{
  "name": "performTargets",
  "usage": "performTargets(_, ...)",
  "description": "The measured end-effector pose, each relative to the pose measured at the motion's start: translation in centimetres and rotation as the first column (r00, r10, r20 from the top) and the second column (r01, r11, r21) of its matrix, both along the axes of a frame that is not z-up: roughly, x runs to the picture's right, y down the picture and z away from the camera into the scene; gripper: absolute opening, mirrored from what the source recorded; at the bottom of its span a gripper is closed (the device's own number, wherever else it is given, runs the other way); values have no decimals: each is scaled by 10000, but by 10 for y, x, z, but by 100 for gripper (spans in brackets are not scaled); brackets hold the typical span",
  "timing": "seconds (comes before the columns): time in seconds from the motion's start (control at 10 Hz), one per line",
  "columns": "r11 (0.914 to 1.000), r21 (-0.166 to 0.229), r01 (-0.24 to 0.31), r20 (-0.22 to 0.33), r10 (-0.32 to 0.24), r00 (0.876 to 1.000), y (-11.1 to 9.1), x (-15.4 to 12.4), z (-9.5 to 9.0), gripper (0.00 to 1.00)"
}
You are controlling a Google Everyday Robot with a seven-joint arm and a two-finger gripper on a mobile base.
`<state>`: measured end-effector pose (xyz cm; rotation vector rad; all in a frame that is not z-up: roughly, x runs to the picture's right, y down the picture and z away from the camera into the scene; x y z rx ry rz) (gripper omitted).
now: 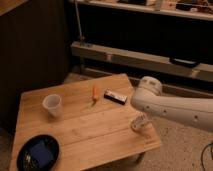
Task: Stand the bottle upright
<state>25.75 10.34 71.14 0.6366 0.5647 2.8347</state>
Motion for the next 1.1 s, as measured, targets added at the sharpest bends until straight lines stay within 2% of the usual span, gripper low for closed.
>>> performTargets(1.1, 9989, 195, 431, -316, -425, 9986, 2, 5, -3, 30)
